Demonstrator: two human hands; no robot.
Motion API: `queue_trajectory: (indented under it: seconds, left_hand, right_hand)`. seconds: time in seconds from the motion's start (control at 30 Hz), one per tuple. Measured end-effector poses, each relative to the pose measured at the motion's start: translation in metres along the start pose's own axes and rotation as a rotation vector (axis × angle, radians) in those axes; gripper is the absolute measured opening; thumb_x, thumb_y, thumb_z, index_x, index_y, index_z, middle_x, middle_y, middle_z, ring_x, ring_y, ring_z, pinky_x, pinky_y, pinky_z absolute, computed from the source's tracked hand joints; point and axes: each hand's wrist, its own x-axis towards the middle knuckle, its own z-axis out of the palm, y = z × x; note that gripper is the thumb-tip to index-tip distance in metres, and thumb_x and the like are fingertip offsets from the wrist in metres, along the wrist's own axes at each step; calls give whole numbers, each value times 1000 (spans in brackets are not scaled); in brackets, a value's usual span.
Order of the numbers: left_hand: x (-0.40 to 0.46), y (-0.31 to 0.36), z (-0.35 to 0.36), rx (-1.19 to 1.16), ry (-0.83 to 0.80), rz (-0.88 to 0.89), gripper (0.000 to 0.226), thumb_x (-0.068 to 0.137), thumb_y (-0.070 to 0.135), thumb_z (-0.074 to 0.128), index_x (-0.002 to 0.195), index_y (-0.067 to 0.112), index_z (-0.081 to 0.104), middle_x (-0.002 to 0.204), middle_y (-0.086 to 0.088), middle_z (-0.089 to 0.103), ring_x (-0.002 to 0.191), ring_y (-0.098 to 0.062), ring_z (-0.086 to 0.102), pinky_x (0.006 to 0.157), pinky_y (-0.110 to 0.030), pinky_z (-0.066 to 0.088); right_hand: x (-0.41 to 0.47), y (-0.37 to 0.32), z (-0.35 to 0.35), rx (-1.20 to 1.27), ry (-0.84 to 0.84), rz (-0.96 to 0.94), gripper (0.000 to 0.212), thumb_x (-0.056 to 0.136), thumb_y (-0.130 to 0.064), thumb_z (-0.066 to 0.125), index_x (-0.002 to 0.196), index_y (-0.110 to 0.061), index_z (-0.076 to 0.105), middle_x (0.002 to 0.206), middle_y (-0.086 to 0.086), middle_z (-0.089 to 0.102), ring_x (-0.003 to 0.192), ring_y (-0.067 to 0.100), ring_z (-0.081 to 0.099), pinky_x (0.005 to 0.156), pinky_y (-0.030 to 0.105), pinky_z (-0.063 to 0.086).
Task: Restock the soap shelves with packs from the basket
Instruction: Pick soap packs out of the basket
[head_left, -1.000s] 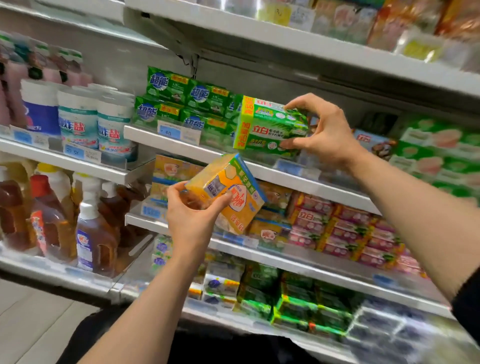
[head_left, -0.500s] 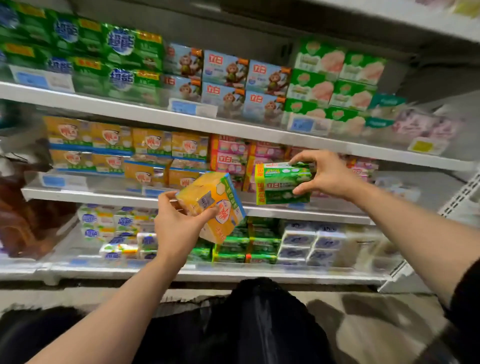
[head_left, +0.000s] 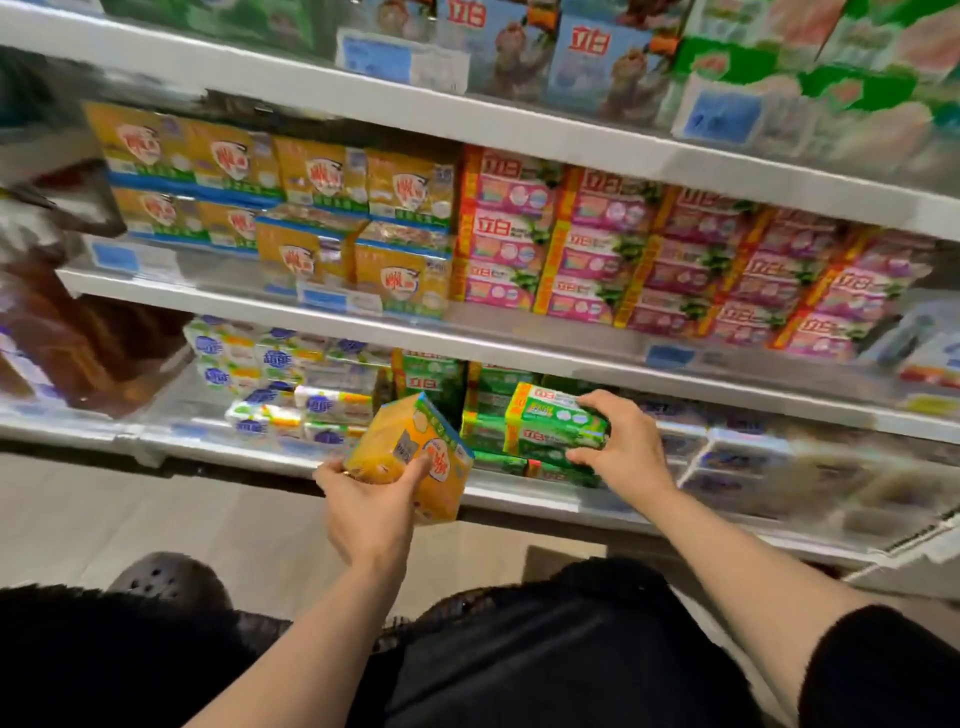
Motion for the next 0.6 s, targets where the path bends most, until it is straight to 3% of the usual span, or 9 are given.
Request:
queue_trajectory:
  seconds: [0.17,0.37,0.5,0.6]
  left_hand:
    - [26,-8,2,-23,49,-25,81,61,39,89,122,10,44,114,-14,64,104,-32,61,93,-41,48]
    - [44,-20,-2,-31,173,-72,80,61,42,89,120,12,44,102,-5,59,103,-31,61,89,-36,44]
    - [54,-32,-12,-68,272,-151,85,61,47,87,124,10,43,114,-13,63,105,-33,59,95,-41,44]
    - [59,-35,-18,-77,296,-163,84,61,46,88,123,11,43,113,-13,62,105,-32,59,94,-40,44]
  right_hand:
    - [28,-19,45,71,54,-158,62,61,-8,87,118,-4,62,127,9,59,126,26,48,106,30,31]
    - [42,-40,94,79,-73,-291,58,65,-4,84,118,-2,61,128,11,58,127,27,46,109,32,31]
    - [65,-67,121,132,-55,-266,55,71,-11,82,121,-8,59,125,8,59,119,25,48,102,33,38]
    - [78,-77,137,49,-123,-174,51,81,-23,75,126,-13,52,115,8,60,106,27,51,84,35,40]
